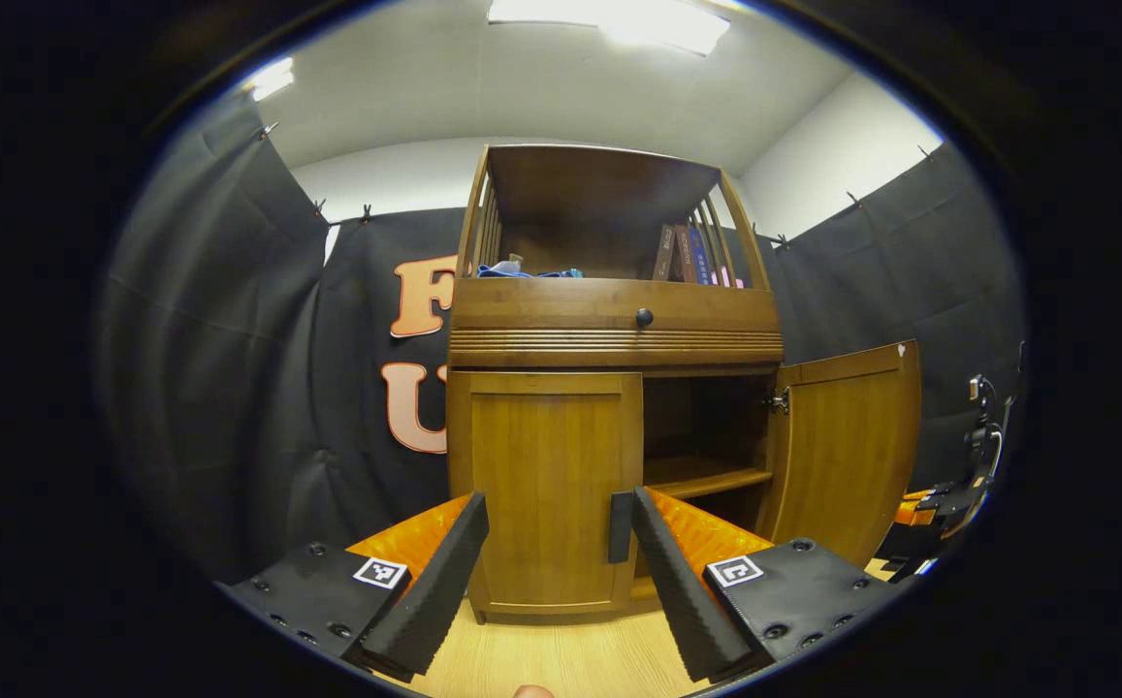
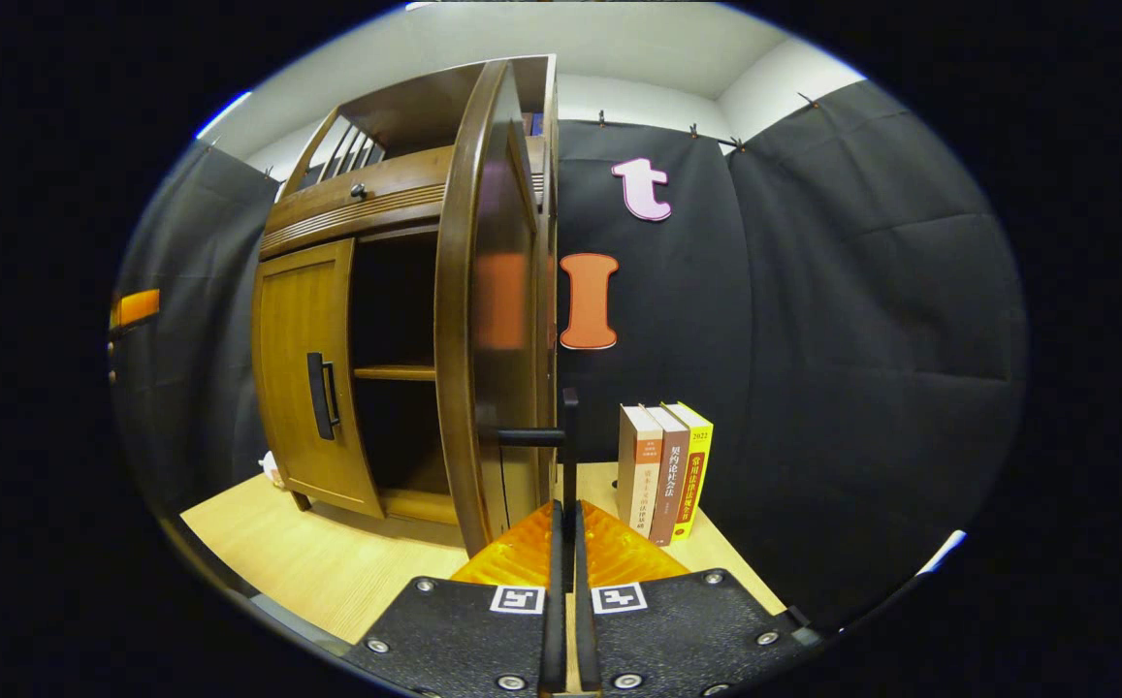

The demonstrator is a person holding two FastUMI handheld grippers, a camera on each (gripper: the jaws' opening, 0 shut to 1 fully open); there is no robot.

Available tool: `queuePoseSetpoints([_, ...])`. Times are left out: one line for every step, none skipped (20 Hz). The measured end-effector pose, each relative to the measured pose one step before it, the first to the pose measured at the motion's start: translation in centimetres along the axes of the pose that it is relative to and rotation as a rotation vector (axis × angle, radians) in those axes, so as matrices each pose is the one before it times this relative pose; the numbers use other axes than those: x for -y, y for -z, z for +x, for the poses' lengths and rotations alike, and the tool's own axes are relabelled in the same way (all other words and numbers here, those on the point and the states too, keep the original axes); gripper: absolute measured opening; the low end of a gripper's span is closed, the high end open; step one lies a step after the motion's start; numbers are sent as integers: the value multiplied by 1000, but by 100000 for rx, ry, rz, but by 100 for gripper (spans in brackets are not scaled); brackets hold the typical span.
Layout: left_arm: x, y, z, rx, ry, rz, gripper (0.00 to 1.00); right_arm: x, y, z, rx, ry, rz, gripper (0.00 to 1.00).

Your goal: Open the right door of the double-door shoe cabinet with the right hand, and open the left door with the left hand.

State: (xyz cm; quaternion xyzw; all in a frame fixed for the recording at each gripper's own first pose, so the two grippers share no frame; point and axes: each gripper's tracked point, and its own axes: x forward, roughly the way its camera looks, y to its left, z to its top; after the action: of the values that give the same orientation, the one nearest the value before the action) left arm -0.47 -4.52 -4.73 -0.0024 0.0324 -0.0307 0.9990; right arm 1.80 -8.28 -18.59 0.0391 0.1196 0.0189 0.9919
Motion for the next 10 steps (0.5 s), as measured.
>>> queuePoseSetpoints([346, 197, 382, -138, 339, -323, 96, 393, 105, 41, 243, -557, 786, 4])
queuePoseSetpoints([548, 61, 496, 225, 799, -477, 94, 241, 2, -1, 174, -952, 842, 3])
queuePoseSetpoints([639, 75, 623, 655, 1534, -365, 96, 174, -48, 118, 129, -1152, 639, 3])
queuePoseSetpoints([557, 450, 656, -48, 1192, -166, 94, 253, 81, 42, 212, -501, -61, 3])
queuePoseSetpoints([542, 531, 802, -512, 833, 208, 96, 374, 1, -37, 262, -202, 0, 9])
queuePoseSetpoints([405, 483, 730, -352, 574, 424, 94, 240, -40, -74, -76, -176, 347, 3])
queuePoseSetpoints([436, 460, 818, -306, 206, 488, 94, 160, 22, -98, -1, -133, -41, 3])
queuePoseSetpoints([419, 512, 670, -291, 100, 581, 94, 77, -64, -265, 103, -627, 274, 3])
queuePoseSetpoints([376, 581, 839, -602, 61, 642, 94, -135, -198, -285, 205, -1210, 610, 3])
queuePoseSetpoints([471, 649, 771, -612, -64, 392, 94, -123, -184, -340, 420, -1038, 200, 6])
